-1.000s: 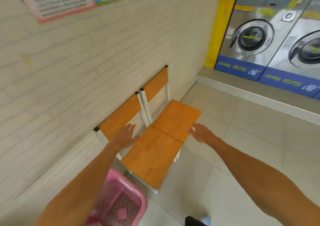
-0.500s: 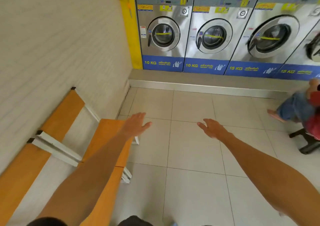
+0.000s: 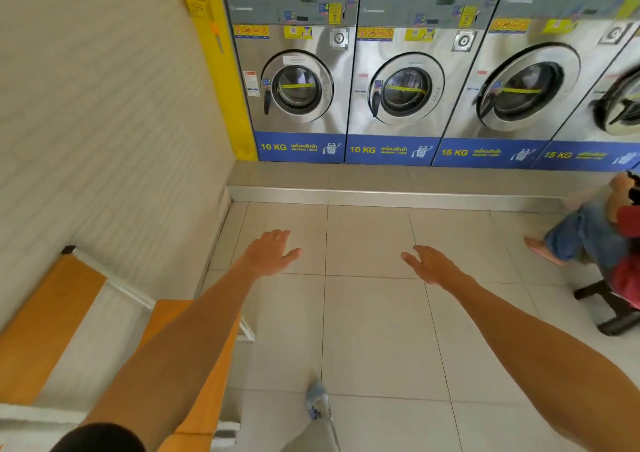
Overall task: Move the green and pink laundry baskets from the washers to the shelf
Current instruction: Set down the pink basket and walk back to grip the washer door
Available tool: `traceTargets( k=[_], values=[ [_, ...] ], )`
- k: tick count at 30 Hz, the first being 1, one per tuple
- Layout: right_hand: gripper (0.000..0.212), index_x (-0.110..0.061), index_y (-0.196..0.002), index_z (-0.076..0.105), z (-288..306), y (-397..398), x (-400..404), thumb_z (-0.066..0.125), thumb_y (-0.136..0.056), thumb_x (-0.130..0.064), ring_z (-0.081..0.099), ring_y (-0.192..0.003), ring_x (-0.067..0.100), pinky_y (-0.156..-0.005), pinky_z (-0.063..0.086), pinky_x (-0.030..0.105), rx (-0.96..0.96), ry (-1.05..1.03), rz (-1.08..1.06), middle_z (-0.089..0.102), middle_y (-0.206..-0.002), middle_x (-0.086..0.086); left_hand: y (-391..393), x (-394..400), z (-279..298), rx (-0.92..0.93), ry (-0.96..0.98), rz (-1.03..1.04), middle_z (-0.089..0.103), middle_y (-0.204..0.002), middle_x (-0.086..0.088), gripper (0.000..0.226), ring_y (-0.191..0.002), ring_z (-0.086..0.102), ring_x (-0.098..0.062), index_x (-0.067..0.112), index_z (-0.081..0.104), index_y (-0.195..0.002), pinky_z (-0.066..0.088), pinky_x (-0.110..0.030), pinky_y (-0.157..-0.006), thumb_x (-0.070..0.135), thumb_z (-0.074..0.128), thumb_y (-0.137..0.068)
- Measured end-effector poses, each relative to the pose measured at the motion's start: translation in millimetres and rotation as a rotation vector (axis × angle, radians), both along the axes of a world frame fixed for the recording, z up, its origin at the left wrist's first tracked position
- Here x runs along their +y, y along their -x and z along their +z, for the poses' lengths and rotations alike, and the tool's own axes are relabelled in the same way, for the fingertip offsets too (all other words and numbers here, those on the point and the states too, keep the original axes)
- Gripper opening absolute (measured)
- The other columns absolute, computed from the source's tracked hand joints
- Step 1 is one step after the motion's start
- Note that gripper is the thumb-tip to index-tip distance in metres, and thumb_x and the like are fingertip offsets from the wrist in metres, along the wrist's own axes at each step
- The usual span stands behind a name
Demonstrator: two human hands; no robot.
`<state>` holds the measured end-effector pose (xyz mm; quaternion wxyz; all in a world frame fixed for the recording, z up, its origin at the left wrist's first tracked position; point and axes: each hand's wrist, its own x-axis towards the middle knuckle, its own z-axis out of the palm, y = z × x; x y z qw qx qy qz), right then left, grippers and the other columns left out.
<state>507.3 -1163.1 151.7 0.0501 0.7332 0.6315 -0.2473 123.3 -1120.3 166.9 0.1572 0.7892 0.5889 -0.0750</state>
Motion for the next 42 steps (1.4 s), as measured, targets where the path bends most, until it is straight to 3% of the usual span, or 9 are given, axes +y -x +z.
traceTargets(
  k=[7,17,28,36,42],
  values=[
    [0.070,-0.009,-0.157,0.028,8.0,20.3,144.6,0.031,-0.103,-0.054,0.027,-0.150,0.032,-0.121,0.025,0.050,0.094,-0.046,0.007,0.027,-0.163,0.013,11.4,137.9,14.7,0.035,-0.005,0.029,0.029,-0.162,-0.011,0.075,-0.147,0.030,-0.032,0.010,0.023,-0.157,0.030,-0.050,-0.117,0.059,0.034,-0.101],
    [0.068,-0.006,-0.153,0.035,-7.1,6.5,339.1,0.036,-0.103,-0.052,0.037,-0.145,0.033,-0.118,0.029,0.046,0.079,-0.027,-0.047,0.039,-0.155,0.018,-3.9,327.0,5.1,0.062,-0.016,0.041,0.030,-0.161,-0.011,0.073,-0.146,0.031,-0.032,0.010,0.025,-0.157,0.030,-0.048,-0.117,0.056,0.037,-0.102],
    [0.069,-0.005,-0.154,0.031,8.2,-53.1,606.7,0.036,-0.103,-0.051,0.040,-0.142,0.036,-0.116,0.033,0.047,0.075,0.005,-0.033,0.042,-0.152,0.021,-63.3,577.0,17.3,-0.080,-0.065,0.131,0.036,-0.157,-0.015,0.071,-0.144,0.036,-0.032,0.006,0.032,-0.153,0.032,-0.047,-0.116,0.053,0.044,-0.101],
    [0.068,-0.004,-0.154,0.030,-0.6,-57.5,752.1,0.040,-0.104,-0.047,0.036,-0.145,0.033,-0.118,0.030,0.044,0.072,0.036,-0.003,0.036,-0.158,0.017,-91.1,733.4,3.0,-0.111,-0.074,0.087,0.026,-0.164,-0.010,0.073,-0.151,0.025,-0.028,0.013,0.024,-0.158,0.027,-0.047,-0.120,0.053,0.044,-0.101],
    [0.069,-0.007,-0.157,0.026,-10.6,-70.1,852.9,0.042,-0.103,-0.048,0.032,-0.148,0.031,-0.119,0.029,0.041,0.075,0.070,-0.108,0.033,-0.160,0.013,-94.6,860.4,-1.4,-0.100,-0.070,-0.010,0.036,-0.158,-0.011,0.070,-0.143,0.037,-0.028,0.010,0.031,-0.154,0.034,-0.044,-0.115,0.052,0.047,-0.100]
  ],
)
